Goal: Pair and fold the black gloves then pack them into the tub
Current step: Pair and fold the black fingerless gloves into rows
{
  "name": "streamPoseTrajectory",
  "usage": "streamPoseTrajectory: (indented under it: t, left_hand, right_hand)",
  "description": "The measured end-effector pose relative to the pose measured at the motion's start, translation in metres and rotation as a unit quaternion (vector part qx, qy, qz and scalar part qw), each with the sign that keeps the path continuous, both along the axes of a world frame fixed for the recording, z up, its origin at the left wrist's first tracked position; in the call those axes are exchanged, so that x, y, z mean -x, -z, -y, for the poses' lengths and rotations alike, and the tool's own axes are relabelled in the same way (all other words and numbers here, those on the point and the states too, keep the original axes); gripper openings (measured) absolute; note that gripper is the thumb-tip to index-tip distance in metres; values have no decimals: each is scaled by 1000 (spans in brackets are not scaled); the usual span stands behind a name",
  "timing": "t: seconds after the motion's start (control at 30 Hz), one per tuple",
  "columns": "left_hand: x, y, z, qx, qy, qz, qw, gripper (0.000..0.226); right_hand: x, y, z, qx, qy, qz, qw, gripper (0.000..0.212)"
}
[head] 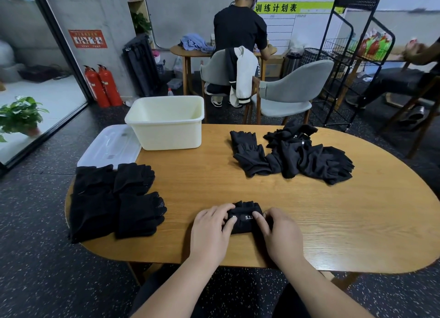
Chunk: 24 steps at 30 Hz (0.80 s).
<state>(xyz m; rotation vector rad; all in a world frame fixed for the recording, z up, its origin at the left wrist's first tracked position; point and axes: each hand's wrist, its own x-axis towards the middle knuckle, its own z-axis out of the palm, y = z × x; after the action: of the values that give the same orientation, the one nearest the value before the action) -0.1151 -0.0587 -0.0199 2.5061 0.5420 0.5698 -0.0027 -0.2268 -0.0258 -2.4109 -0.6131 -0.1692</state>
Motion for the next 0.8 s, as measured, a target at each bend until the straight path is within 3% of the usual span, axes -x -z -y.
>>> streamPoseTrajectory:
  t: [0.17,0.3,0.4,0.47,0.57,0.63,0.73,0.8]
  left_hand:
    - [2,0,-1,21,-14,19,1000,25]
    - [-1,0,1,19,-33,-7,999,19]
    - [-4,-3,1,-20,-55,-8,998,20]
    - [-8,-5,2,-57,-23,5,998,20]
    - [-14,1,-3,-123,83,-7,989,32]
    - [-14,8,-6,-154,115,-28,981,46]
    - [-8,12,-3,-174,135,-55,974,43]
    - [3,7,2,-176,141,-97,969,57]
  right_hand:
    - [2,-1,-2,4,11,9,1000,48]
    - [1,-7,-8,82,33,1,996,49]
    - [-2,-10,-13,98,41,5,994,36]
    - [-4,-5,-14,90,-12,89,992,24]
    - [-5,3,-17,148,-149,175,962,46]
    - [-5,5,-17,166,-177,142,960,52]
    - [-7,11,-15,187,-175,87,963,57]
    - [-8,11,-15,201,-179,72,960,58]
